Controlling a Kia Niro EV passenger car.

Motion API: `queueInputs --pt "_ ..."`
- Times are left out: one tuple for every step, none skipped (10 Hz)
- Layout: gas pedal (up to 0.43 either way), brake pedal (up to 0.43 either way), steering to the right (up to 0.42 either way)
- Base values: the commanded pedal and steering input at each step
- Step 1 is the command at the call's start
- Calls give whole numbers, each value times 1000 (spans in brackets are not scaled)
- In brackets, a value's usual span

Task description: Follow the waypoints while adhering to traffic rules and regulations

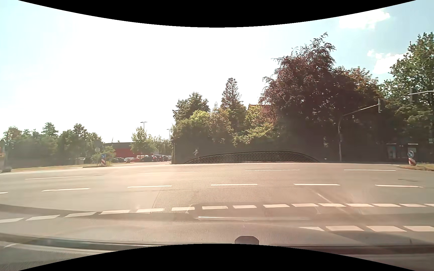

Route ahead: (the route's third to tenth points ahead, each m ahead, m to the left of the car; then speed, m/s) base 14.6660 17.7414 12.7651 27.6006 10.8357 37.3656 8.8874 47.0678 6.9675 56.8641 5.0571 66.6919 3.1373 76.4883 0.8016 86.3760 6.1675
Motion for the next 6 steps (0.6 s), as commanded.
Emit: queueInputs --pt "209 12 -151" --pt "209 12 -170" --pt "209 12 -183" --pt "209 12 -196" --pt "197 12 -209" --pt "197 12 -222"
